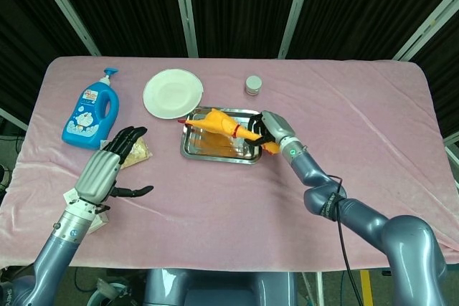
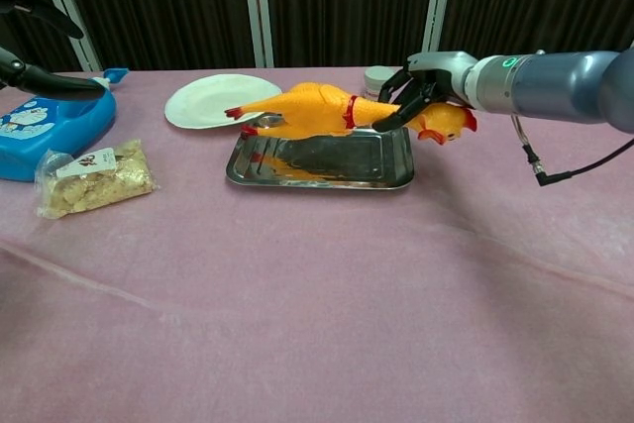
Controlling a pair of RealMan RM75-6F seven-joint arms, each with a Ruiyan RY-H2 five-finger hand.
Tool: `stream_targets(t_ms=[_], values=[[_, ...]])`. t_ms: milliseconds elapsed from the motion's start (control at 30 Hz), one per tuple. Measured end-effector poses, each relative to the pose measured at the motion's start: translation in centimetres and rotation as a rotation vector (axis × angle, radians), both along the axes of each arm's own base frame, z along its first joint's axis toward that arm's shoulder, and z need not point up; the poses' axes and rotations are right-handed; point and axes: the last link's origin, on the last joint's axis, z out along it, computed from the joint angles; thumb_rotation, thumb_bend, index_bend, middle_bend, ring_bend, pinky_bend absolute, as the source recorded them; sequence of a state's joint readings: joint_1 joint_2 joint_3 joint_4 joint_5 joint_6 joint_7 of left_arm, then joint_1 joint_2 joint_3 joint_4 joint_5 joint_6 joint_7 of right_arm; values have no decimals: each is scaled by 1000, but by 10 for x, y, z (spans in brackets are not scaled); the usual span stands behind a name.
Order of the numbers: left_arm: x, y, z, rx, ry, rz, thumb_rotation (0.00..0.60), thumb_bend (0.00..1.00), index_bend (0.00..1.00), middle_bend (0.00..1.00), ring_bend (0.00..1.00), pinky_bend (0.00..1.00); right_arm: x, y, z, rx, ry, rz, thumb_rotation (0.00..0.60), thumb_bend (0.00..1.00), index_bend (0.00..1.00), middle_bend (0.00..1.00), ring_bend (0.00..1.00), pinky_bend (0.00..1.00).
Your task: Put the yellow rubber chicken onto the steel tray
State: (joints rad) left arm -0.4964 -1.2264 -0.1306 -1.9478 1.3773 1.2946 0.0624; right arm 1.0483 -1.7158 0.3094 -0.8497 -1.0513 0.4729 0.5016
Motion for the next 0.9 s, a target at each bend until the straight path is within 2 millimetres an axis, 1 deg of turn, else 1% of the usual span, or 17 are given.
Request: stream_targets(t_ms=[33,100,133,167,200,267,333,367,433,533,667,733,900], values=[[0,1,0,3,-4,4,600,0,54,63,30,206,-1,-1,-1,-3,3,-7,600,587,985,746,678,851],[-1,2,-1,4,-9,12,600,0,53,63,30,206,-3,-3,-3,-8,7,-18,600,587,930,735,640,807],[-1,2,-2,3,-10,16,600,0,53,63,30,206,-4,-5,-5,-10,8,-26,600,586,872,716,605,767],[-1,3,-2,2,-9,18,600,0,53,63,30,206,-5,-5,-5,-12,8,-30,600,551,805,688,568,724],[-1,3,-2,2,-8,18,600,0,52,63,30,206,-5,-6,-6,-13,9,-33,600,507,763,668,544,697],[0,4,-2,5,-6,17,600,0,52,62,30,206,-6,-6,-5,-14,11,-32,600,295,641,594,476,631],[1,4,-2,7,-11,17,600,0,51,62,30,206,-8,-6,-4,-14,9,-34,600,155,548,535,427,594],[1,4,-2,8,-13,18,600,0,51,62,30,206,-8,-5,-3,-14,12,-32,600,92,486,499,398,574],[1,4,-2,9,-15,19,600,0,50,61,30,206,-9,-4,-3,-10,20,-23,600,27,410,450,359,550],[0,4,-2,9,-15,20,600,0,48,60,30,206,-9,-2,-3,-7,21,-13,600,0,345,396,316,527],[0,4,-2,11,-14,21,600,0,47,59,30,206,-8,0,-3,-7,23,-2,600,0,248,347,274,475],[-1,4,-1,13,-10,20,600,0,47,58,30,206,-7,0,-3,-7,24,3,600,0,227,336,263,466],[-3,7,5,36,23,17,600,0,47,59,30,206,-8,1,1,-18,33,16,600,0,226,331,258,462]])
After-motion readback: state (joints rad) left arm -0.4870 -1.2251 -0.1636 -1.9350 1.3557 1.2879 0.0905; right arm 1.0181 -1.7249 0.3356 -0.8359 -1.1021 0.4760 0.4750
